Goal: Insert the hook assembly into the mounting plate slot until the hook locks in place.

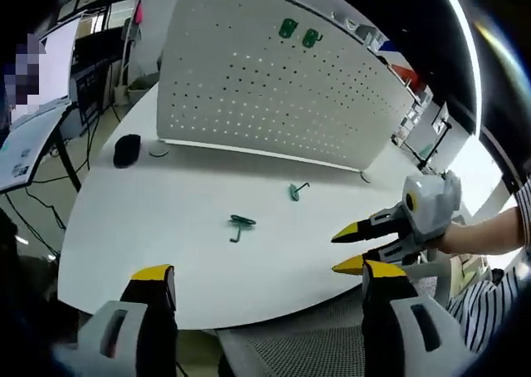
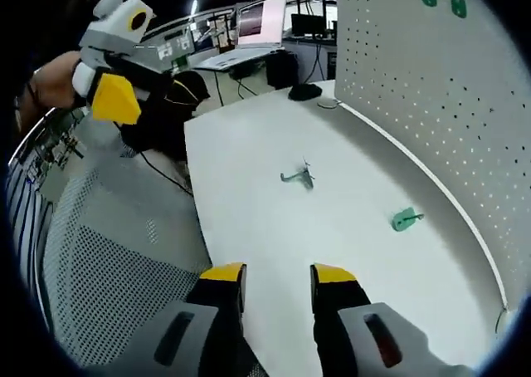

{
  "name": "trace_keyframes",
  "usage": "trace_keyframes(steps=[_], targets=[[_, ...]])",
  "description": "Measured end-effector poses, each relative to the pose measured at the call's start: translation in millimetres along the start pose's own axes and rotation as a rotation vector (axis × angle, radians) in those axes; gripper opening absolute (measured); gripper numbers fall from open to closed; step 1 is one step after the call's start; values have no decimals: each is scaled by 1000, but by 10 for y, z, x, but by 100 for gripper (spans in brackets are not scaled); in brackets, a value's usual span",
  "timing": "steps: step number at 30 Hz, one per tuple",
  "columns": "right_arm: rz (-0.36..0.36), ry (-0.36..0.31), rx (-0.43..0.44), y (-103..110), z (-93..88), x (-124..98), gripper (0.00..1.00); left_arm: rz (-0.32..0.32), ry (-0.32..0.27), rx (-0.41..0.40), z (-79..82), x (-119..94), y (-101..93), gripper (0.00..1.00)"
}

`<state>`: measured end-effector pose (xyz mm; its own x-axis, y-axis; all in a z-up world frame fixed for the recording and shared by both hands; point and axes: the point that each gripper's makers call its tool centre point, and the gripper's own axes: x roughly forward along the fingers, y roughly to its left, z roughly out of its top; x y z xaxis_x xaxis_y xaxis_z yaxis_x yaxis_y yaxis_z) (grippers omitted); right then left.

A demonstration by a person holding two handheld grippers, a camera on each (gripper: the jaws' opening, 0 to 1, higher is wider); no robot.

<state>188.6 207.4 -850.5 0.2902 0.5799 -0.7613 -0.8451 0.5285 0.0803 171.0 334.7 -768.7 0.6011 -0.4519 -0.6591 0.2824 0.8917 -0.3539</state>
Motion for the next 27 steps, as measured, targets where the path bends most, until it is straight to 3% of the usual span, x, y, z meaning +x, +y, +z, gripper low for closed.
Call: trace_keyframes(steps=[10,19,22,27], targets=[[24,-16,12,-188,328,473,25,8,12,-18,-52,45,82,95],[47,-1,8,-285,475,787,23,16,17,-44,-72,65,131,95],[50,-21,-37,-331,572,885,19,24,18,-55,-84,74,177,95],[63,12,-53,-395,575,1044,19,34,20,-71,-119,68,221,95]])
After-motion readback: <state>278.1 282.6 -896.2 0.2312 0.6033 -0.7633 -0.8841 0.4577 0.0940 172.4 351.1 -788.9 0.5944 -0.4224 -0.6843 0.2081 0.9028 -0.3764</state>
